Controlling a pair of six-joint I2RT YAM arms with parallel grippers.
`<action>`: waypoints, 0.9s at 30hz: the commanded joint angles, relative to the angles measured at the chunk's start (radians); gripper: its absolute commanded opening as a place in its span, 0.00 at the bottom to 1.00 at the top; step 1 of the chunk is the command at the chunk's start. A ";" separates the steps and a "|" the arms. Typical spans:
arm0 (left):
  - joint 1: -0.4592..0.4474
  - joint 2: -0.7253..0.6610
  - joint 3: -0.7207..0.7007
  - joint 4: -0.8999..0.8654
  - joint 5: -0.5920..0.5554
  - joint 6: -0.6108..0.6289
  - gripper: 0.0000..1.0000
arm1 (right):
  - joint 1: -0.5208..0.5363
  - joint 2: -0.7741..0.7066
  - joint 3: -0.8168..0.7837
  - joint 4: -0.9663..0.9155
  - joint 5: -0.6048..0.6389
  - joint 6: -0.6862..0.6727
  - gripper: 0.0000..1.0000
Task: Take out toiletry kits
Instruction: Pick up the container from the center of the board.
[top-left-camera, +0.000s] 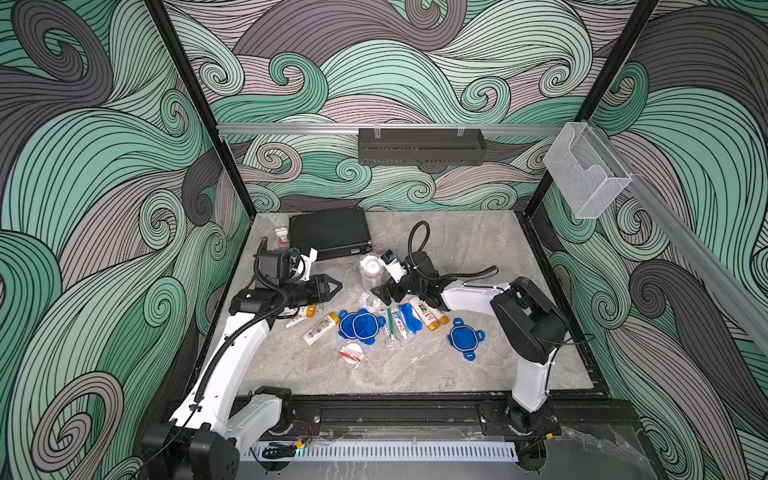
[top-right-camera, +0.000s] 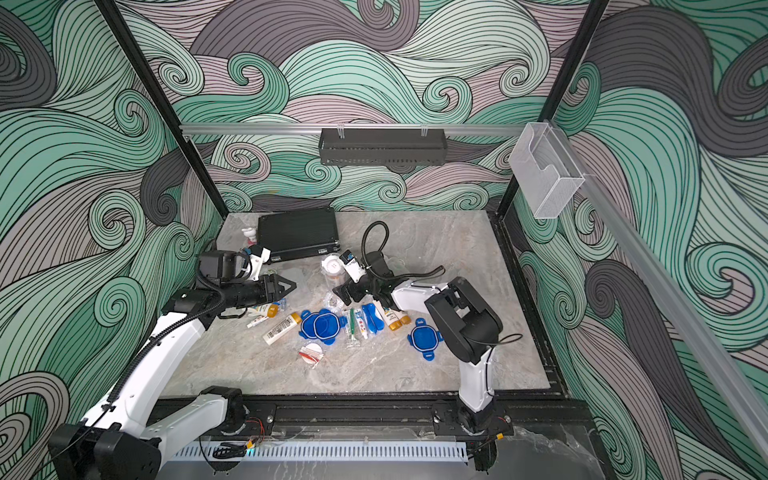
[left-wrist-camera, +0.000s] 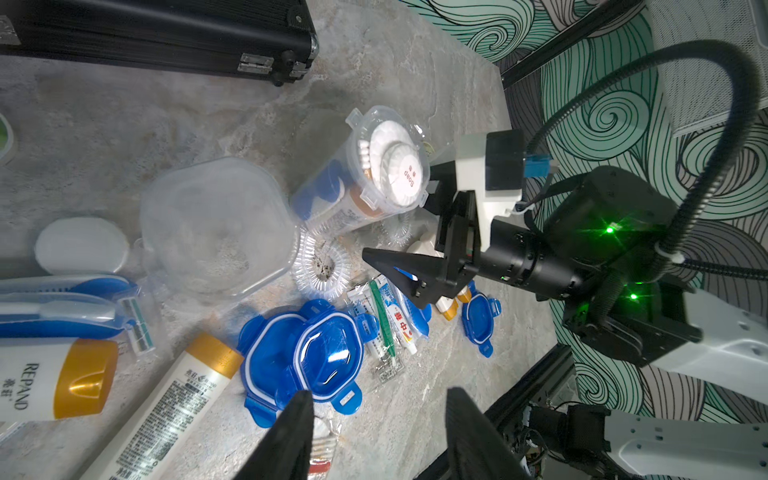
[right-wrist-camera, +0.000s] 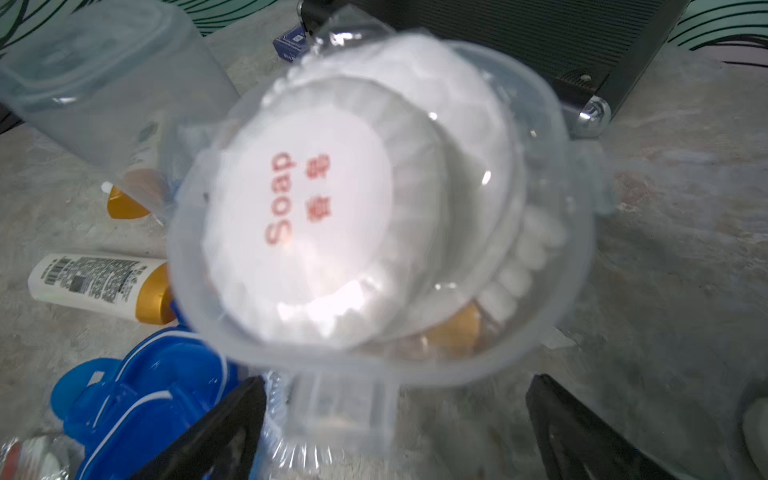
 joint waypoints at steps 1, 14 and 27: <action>0.005 -0.016 0.006 0.022 -0.024 -0.009 0.53 | 0.016 0.028 -0.001 0.214 0.035 0.036 0.99; 0.005 -0.010 0.006 0.017 -0.031 -0.010 0.53 | 0.036 0.133 0.096 0.320 0.051 0.128 0.70; 0.005 -0.028 -0.003 0.014 -0.035 -0.011 0.53 | -0.167 -0.203 0.230 -0.132 -0.140 0.593 0.51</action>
